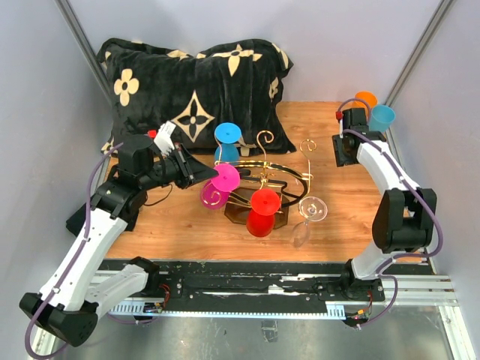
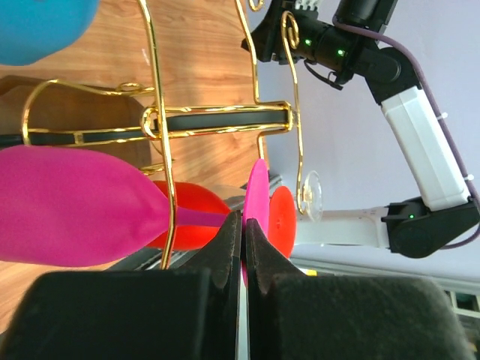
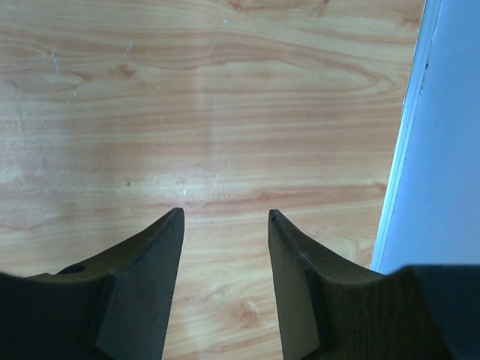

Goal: Take the wine glass off the wine glass rack

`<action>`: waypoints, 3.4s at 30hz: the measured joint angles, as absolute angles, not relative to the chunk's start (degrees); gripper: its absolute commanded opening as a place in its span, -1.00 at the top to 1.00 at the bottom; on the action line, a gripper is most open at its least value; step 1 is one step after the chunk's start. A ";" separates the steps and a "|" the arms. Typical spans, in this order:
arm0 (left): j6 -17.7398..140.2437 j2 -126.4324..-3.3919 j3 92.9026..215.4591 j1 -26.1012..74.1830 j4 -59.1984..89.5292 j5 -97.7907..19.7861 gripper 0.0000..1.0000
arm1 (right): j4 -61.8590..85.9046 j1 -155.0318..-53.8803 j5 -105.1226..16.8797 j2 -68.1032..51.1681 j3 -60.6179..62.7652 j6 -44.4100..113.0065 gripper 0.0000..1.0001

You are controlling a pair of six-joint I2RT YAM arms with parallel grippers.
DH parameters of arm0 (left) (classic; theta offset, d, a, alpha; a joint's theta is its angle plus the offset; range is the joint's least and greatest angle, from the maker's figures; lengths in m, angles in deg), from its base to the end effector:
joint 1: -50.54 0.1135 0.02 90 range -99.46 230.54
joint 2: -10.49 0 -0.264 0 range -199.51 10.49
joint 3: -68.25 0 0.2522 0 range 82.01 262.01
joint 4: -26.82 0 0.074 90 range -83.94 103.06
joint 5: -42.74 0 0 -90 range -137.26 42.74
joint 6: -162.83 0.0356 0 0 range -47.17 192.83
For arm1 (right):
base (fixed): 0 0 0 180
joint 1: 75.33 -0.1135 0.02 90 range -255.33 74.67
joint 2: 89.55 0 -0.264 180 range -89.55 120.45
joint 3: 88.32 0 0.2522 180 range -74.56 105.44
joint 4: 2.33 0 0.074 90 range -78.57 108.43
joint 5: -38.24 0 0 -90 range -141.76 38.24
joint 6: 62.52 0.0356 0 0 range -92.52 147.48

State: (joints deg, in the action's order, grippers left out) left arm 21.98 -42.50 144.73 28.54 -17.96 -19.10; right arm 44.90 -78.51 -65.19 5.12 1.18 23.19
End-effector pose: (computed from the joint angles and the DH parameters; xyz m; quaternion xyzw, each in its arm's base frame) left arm 0.1704 -0.0870 0.3866 -0.0665 0.8097 -0.4866 0.3212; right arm 0.3589 0.0117 0.2678 -0.0236 0.9406 -0.1138 0.3190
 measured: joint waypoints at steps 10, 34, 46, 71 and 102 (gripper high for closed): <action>14.83 -40.57 141.69 28.17 -8.94 -11.98 0.99 | 48.25 -78.53 -64.71 -3.95 -0.67 25.31 0.03; 29.94 -41.45 176.44 27.80 -13.79 -24.96 0.99 | 57.21 -97.37 -62.26 -33.30 1.36 36.98 0.01; 67.33 -46.06 162.04 27.80 -21.57 -63.25 0.99 | 58.30 -98.97 -48.54 -33.71 3.59 41.42 -0.04; 114.17 -29.30 107.31 16.80 1.34 -90.62 0.99 | 54.17 -98.97 -39.36 -29.47 2.28 40.54 -0.11; 129.34 -49.78 91.49 20.08 36.94 -79.21 0.99 | 52.00 -98.97 -38.44 -33.26 -0.28 40.11 -0.20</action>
